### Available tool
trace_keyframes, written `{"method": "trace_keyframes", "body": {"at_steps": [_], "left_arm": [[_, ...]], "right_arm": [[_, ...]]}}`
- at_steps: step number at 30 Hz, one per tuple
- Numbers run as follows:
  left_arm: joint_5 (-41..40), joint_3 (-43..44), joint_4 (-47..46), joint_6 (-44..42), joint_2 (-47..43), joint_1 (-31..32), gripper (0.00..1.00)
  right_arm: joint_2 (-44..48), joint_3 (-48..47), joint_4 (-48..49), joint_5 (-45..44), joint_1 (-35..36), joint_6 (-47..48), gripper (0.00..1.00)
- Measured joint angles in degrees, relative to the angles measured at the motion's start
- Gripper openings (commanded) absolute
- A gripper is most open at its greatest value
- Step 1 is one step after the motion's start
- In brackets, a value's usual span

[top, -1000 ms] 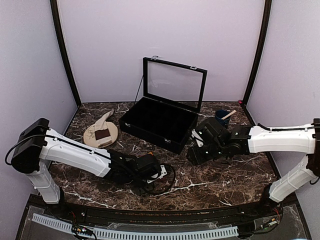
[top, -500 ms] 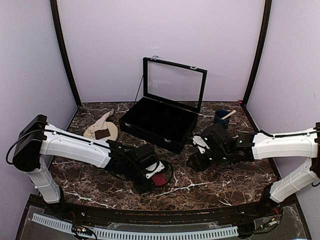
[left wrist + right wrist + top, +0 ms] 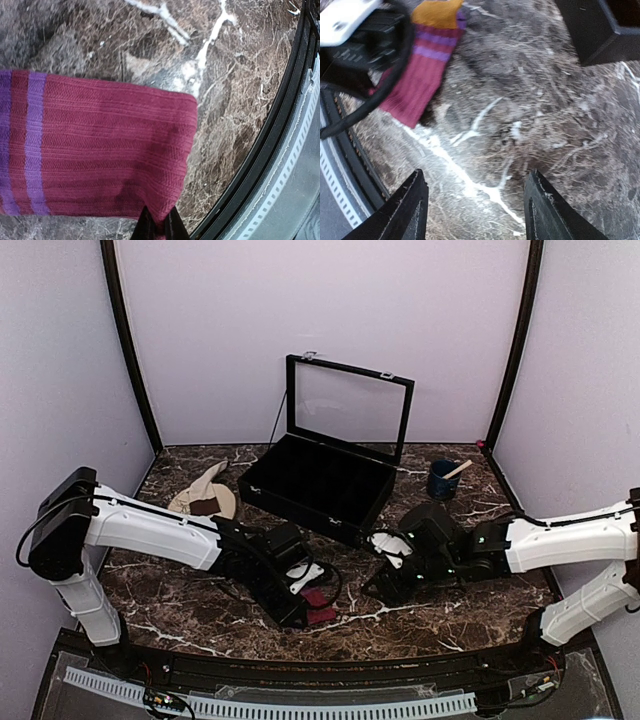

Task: Roll the socks
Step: Pick up the sock from the center of the board.

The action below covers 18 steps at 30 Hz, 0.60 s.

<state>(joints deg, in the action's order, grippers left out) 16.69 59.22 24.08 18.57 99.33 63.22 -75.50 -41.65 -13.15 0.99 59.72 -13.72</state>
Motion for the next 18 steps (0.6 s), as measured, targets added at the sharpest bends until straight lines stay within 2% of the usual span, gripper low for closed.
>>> {"method": "trace_keyframes", "body": {"at_steps": [7, 18], "left_arm": [[3.80, -2.43, -2.14, 2.19, 0.39, -1.62, 0.00], [8.52, -7.82, -7.87, 4.74, -1.20, -4.11, 0.00]], "right_arm": [[-0.68, 0.68, 2.16, 3.02, 5.07, 4.68, 0.59], [-6.51, 0.28, 5.95, 4.70, 10.51, 11.32, 0.57]]}}
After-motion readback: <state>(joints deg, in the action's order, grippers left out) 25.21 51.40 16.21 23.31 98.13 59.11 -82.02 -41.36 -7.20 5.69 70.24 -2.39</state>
